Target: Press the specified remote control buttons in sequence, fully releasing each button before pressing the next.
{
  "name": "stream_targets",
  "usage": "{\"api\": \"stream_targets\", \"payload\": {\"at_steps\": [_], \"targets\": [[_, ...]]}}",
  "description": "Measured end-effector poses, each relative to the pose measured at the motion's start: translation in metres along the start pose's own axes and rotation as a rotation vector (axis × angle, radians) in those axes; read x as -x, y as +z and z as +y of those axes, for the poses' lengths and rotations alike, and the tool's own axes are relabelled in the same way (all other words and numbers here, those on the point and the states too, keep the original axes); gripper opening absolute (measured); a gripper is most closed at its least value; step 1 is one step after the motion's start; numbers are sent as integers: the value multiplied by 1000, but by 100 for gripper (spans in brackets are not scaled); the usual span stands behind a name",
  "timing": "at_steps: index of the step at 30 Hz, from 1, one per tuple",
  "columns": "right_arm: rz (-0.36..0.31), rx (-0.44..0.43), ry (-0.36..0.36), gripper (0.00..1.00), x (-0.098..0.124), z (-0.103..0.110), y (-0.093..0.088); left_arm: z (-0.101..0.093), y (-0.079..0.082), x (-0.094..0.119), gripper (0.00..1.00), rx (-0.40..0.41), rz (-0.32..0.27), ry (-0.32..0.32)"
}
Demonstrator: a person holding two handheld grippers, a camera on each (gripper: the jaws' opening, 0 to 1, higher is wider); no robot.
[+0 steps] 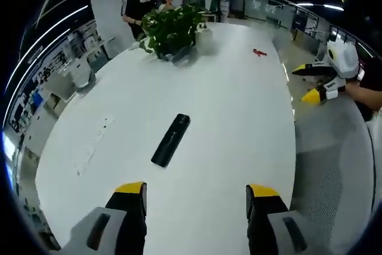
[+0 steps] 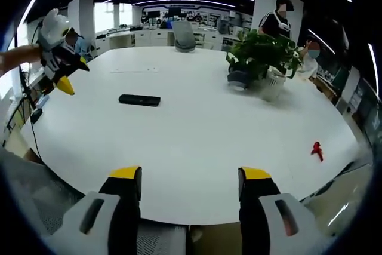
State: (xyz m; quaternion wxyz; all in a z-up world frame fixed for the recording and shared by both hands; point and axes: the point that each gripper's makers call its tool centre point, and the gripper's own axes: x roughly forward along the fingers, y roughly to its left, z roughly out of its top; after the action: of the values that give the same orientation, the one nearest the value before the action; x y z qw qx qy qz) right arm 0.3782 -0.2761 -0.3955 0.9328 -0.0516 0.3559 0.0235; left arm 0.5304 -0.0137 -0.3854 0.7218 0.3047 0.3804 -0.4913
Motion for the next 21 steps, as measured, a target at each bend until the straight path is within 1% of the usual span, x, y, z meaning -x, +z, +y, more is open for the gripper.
{"api": "stream_targets", "payload": {"at_steps": [3, 7, 12, 15, 17, 18, 21], "targets": [[2, -7, -5, 67, 0, -2, 0, 7, 2, -9, 69, -28, 16, -10], [9, -9, -8, 67, -1, -3, -1, 21, 4, -22, 68, -62, 43, -29], [20, -4, -9, 67, -2, -2, -2, 40, 8, -39, 65, -72, 51, -39], [25, -5, -11, 67, -2, -3, -3, 46, 8, -48, 65, -80, 61, -47], [27, -6, -13, 67, -3, -3, -3, 50, 10, -55, 62, -78, 63, -64], [28, -5, -14, 67, -3, -3, -4, 52, 13, -60, 61, -63, 51, -71], [33, -5, -20, 67, -3, -4, -5, 57, 18, -71, 59, -59, 45, -90]]}}
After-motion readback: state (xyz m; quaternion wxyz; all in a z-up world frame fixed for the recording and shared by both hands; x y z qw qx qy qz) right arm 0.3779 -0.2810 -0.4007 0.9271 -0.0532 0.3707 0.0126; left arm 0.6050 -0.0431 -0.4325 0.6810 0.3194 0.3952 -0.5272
